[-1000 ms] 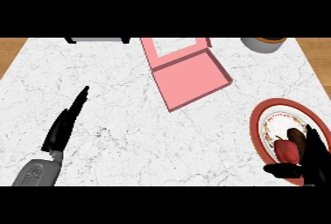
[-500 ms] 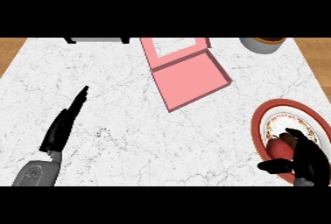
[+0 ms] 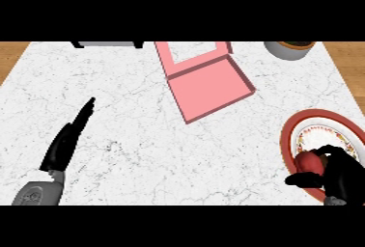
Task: Pick the bell pepper from the plate and place it in the cardboard box
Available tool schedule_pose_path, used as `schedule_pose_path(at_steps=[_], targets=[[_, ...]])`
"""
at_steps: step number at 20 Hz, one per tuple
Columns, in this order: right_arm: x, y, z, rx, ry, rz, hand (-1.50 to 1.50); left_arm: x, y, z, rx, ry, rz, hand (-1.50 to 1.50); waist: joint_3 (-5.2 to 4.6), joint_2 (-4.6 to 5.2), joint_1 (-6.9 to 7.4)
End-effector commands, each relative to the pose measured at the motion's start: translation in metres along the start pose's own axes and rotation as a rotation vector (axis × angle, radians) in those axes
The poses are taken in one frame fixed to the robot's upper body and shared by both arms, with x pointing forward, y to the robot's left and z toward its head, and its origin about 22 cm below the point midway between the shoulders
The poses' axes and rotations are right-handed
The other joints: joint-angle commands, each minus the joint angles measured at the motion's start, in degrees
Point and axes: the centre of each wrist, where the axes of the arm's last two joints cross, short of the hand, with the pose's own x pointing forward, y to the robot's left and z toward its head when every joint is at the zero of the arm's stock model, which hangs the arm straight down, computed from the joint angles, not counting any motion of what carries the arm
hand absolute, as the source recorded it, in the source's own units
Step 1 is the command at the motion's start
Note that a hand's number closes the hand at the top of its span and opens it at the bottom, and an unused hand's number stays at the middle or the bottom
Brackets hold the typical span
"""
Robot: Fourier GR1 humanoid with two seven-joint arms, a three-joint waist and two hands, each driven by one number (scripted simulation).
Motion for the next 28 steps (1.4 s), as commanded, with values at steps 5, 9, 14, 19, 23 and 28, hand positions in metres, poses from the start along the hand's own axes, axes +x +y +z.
schedule_pose_path(at_steps=[5, 9, 14, 19, 23, 28], targets=[[0.113, 0.008, 0.012, -0.080, 0.031, 0.068, 1.50, 0.016, -0.006, -0.018, -0.040, -0.047, -0.015, 0.00, 0.47, 1.23, 3.17], [0.163, 0.003, 0.017, 0.018, 0.070, 0.048, 1.50, 0.027, -0.022, -0.019, -0.098, -0.118, -0.032, 0.00, 0.33, 3.68, 11.43], [0.223, -0.025, 0.005, -0.053, 0.122, 0.083, 1.50, 0.046, -0.038, -0.030, -0.161, -0.169, -0.020, 0.00, 0.26, 4.07, 13.30], [0.277, -0.058, 0.000, -0.164, 0.165, 0.135, 1.50, 0.048, -0.040, -0.035, -0.171, -0.162, -0.041, 0.00, 0.12, 3.42, 13.13], [0.307, -0.081, 0.000, -0.292, 0.224, 0.176, 1.50, 0.045, -0.039, -0.033, -0.171, -0.142, -0.043, 0.00, -0.02, 2.72, 13.07], [0.338, -0.114, -0.001, -0.368, 0.299, 0.186, 1.50, 0.048, -0.046, -0.037, -0.155, -0.135, -0.029, 0.00, -0.06, 2.84, 12.00]])
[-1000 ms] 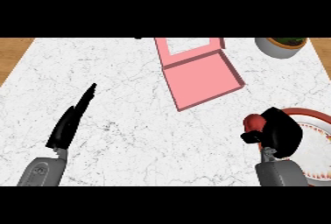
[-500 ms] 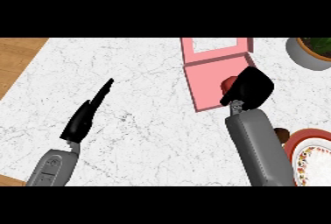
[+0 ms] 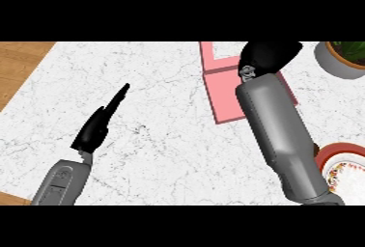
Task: Pick the bell pepper from the plate and place it in the cardboard box
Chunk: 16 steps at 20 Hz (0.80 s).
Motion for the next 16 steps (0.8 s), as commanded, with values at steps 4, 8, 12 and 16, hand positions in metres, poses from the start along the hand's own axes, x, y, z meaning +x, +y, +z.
schedule_pose_path(at_steps=[4, 8, 12, 16], targets=[[0.038, -0.054, -0.006, -0.109, 0.296, 0.081, 1.50, -0.002, 0.004, -0.001, 0.009, 0.021, -0.010, 0.00, 0.02, -0.52, -1.25], [0.046, -0.077, -0.013, -0.157, 0.335, 0.064, 1.50, -0.006, 0.002, -0.001, 0.025, 0.037, 0.013, 0.00, 0.11, -0.96, -3.33], [0.049, -0.089, -0.022, -0.151, 0.375, 0.108, 1.50, -0.019, 0.000, 0.008, 0.041, 0.079, 0.014, 0.00, 0.15, -1.18, -4.26], [0.046, -0.083, -0.034, -0.117, 0.419, 0.130, 1.50, -0.016, 0.006, 0.005, 0.058, 0.068, 0.015, 0.00, 0.25, -1.04, -4.87]])
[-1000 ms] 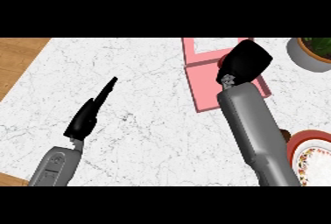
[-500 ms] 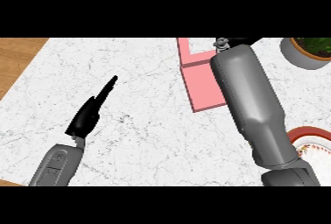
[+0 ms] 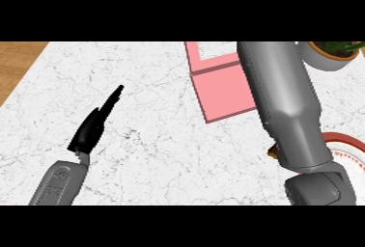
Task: Pick the bell pepper from the plate and place it in the cardboard box
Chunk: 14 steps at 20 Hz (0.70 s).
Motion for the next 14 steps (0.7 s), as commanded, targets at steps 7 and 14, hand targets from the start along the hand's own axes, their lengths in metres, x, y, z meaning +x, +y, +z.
schedule_pose_path(at_steps=[7, 14], targets=[[-0.011, 0.033, -0.027, 0.198, 0.351, 0.112, 1.50, -0.004, 0.002, 0.002, 0.033, 0.015, 0.004, 0.00, 0.30, -0.43, -2.14], [-0.016, 0.063, -0.031, 0.457, 0.408, -0.075, -1.50, -0.016, -0.002, 0.009, 0.010, 0.027, 0.023, 0.00, 0.35, -0.51, -1.32]])
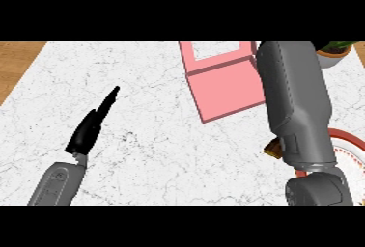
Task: Pick the bell pepper from the plate and place it in the cardboard box
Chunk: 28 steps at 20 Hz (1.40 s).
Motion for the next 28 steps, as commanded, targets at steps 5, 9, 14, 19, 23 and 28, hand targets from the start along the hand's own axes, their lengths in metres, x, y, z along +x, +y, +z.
schedule_pose_path(at_steps=[5, 9, 14, 19, 23, 28], targets=[[0.005, 0.008, 0.021, -0.124, 0.070, -0.337, -1.50, 0.003, 0.002, -0.005, 0.004, -0.002, 0.004, 0.00, -0.02, 0.12, 0.48], [0.001, -0.011, 0.022, -0.230, 0.008, -0.556, -1.50, -0.005, 0.003, 0.000, -0.006, 0.000, -0.010, 0.00, 0.00, 0.09, 0.33], [-0.010, -0.016, 0.011, -0.250, 0.046, -0.767, -1.50, 0.001, 0.015, -0.004, 0.024, 0.009, 0.000, 0.00, 0.09, -0.20, -0.82], [-0.032, 0.002, -0.004, -0.369, 0.058, -0.908, -1.50, -0.004, 0.004, 0.004, 0.036, 0.010, 0.005, 0.00, 0.11, -0.87, -2.03], [-0.045, 0.017, -0.002, -0.464, 0.006, -0.977, -1.50, -0.007, 0.002, 0.005, 0.016, 0.010, 0.003, 0.00, 0.02, -1.00, -1.91], [-0.076, 0.045, -0.010, -0.539, 0.002, -1.002, -1.50, -0.023, 0.014, 0.015, 0.041, 0.062, 0.013, 0.00, 0.02, -1.34, -3.37]])
